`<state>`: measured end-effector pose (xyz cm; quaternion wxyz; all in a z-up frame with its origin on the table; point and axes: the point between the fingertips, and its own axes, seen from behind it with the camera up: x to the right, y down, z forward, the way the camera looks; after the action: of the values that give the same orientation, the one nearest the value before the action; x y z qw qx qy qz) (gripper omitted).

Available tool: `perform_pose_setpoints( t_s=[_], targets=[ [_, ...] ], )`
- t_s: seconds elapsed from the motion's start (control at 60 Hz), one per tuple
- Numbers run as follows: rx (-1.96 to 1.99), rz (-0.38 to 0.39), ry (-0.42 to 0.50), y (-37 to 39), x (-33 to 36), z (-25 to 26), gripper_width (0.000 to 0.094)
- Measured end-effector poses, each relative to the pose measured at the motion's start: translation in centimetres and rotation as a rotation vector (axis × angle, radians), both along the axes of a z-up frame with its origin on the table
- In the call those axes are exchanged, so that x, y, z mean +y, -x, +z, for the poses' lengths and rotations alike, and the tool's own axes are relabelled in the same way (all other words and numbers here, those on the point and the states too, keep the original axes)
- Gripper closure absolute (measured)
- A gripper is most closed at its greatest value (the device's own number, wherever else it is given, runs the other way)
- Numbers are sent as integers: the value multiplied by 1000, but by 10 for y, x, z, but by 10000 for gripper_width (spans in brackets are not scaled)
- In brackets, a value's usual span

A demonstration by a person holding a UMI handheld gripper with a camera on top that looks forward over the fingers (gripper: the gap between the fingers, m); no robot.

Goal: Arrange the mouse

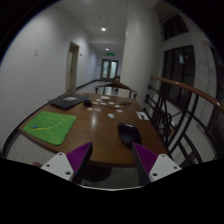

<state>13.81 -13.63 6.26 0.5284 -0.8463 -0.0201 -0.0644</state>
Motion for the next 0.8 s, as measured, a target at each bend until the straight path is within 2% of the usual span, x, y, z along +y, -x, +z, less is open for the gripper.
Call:
perform_pose_setpoints(
  t_s=[0.133, 0.25, 0.4, 0.583, 0.617, 0.7, 0.8],
  targets=[
    [-9, -90, 33, -25, 32, -23, 134],
    [14, -114, 35, -70, 67, -33, 132],
    [-1, -167, 42, -87, 96, -47, 120],
    [-39, -195, 26, -111, 146, -39, 173],
    [-58, -204, 31, -116, 155, -39, 262],
    [-72, -204, 54, -120, 166, -46, 620],
    [-94, -225, 21, -122, 170, -43, 701]
  ],
)
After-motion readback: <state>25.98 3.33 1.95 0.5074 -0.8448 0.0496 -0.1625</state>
